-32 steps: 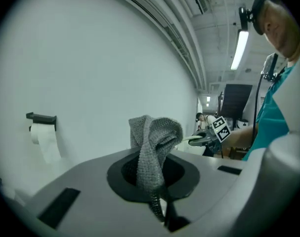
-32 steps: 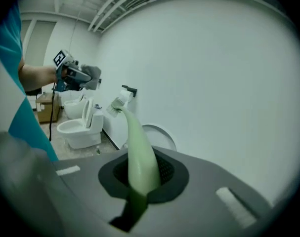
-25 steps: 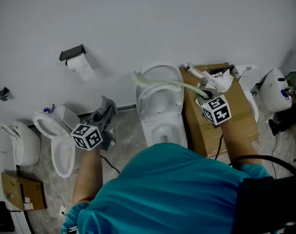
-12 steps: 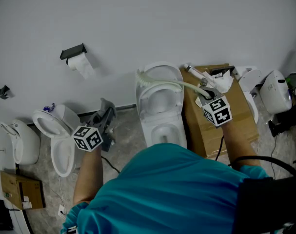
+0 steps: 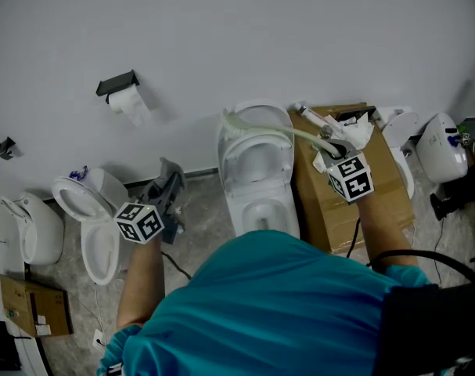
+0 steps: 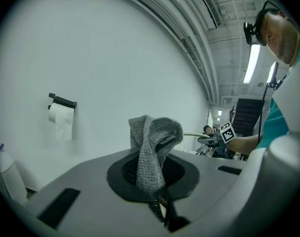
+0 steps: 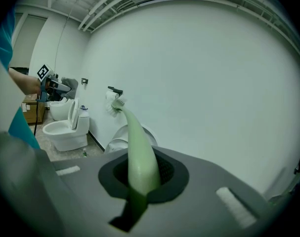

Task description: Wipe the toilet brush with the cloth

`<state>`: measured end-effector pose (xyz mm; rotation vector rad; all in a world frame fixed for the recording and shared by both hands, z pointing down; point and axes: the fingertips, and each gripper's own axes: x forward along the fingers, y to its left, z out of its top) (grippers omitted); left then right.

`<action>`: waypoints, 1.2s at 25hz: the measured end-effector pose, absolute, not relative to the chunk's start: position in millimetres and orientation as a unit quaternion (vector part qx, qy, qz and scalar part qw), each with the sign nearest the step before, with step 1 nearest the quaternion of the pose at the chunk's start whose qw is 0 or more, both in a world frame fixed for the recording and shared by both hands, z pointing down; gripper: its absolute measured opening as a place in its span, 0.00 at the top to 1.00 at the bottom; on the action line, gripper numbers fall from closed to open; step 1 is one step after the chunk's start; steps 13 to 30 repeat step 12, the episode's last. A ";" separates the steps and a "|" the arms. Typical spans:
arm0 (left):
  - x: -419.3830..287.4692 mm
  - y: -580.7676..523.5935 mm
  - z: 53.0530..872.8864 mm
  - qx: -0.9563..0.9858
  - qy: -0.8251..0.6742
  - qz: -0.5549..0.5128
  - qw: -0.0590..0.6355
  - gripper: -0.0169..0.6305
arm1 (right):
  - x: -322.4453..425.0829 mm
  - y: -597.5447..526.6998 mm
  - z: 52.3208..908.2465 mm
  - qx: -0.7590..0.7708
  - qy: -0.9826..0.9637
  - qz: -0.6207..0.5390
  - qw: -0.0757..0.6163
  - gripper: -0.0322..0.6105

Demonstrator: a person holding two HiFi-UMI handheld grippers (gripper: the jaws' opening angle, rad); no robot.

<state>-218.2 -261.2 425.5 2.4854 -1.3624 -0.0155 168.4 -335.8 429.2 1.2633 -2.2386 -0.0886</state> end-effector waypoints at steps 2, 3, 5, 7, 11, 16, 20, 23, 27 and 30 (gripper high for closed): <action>-217.3 -260.1 426.1 0.867 -0.474 -0.005 0.152 0.94 | 168.8 -335.1 428.8 0.472 -0.835 -0.034 0.280 0.95; -217.3 -259.7 426.1 0.867 -0.474 -0.005 0.152 0.94 | 168.9 -334.7 428.5 0.472 -0.835 -0.035 0.280 0.95; -217.6 -259.9 425.2 0.867 -0.474 -0.006 0.152 0.94 | 168.7 -334.6 427.7 0.471 -0.836 -0.035 0.280 0.95; -217.6 -260.2 424.4 0.867 -0.474 -0.007 0.153 0.94 | 168.5 -334.8 427.3 0.470 -0.836 -0.036 0.280 0.95; -216.4 -258.3 426.4 0.868 -0.472 -0.008 0.154 0.94 | 168.4 -333.0 429.1 0.470 -0.836 -0.036 0.281 0.95; -216.1 -257.7 427.0 0.868 -0.472 -0.008 0.154 0.94 | 168.4 -332.5 429.6 0.470 -0.836 -0.036 0.282 0.95; -216.1 -257.7 427.0 0.868 -0.472 -0.008 0.154 0.94 | 168.4 -332.5 429.6 0.470 -0.836 -0.036 0.282 0.95; -216.1 -257.7 427.0 0.868 -0.472 -0.008 0.154 0.94 | 168.4 -332.5 429.6 0.470 -0.836 -0.036 0.282 0.95; -216.1 -257.7 427.0 0.868 -0.472 -0.008 0.154 0.94 | 168.4 -332.5 429.6 0.470 -0.836 -0.036 0.282 0.95; -216.1 -257.7 427.0 0.868 -0.472 -0.008 0.154 0.94 | 168.4 -332.5 429.6 0.470 -0.836 -0.036 0.282 0.95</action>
